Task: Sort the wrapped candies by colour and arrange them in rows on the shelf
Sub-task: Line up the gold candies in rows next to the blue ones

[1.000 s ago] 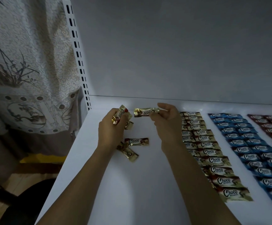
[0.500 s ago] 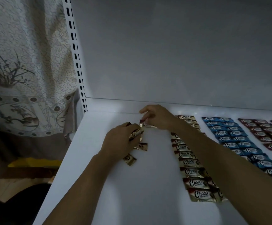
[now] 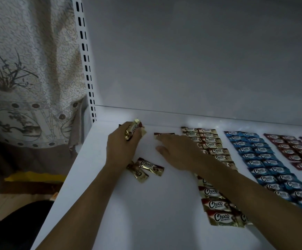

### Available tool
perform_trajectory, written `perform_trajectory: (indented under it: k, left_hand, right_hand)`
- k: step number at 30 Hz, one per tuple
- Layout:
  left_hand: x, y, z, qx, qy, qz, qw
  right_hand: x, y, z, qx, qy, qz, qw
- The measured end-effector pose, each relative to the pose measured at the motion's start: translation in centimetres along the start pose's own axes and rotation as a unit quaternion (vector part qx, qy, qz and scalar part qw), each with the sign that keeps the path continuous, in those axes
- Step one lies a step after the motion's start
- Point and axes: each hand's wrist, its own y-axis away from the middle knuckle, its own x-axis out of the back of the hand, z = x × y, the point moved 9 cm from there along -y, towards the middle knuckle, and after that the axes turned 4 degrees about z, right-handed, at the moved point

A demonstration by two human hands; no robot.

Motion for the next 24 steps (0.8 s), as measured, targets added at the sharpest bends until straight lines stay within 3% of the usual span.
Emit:
perform_trajectory:
  k: [5,10,19,21,24]
  left_hand:
    - [1.7,-0.1,0.5,0.03,0.053,0.054,0.997]
    - [1.8,0.0,0.6,0.045,0.111,0.043,0.992]
    - [0.9,0.3,0.9,0.073,0.206,0.017,0.976]
    - [0.7,0.3,0.3,0.106,0.232,0.014,0.967]
    - [0.5,0.5,-1.0,0.21,0.295,0.016,0.932]
  right_hand:
    - [-1.1,-2.2,0.7,-0.029,-0.033,-0.005,0.999]
    - [-1.3,-3.2,2.4,-0.075,-0.012,-0.001,0.997]
    - [-1.0,-2.4,4.0,-0.086,-0.007,0.01,0.996]
    - [-0.2,-2.1,3.7,-0.084,-0.059,0.047,0.994]
    - [2.3,-1.3,1.1,-0.075,-0.25,0.104,0.96]
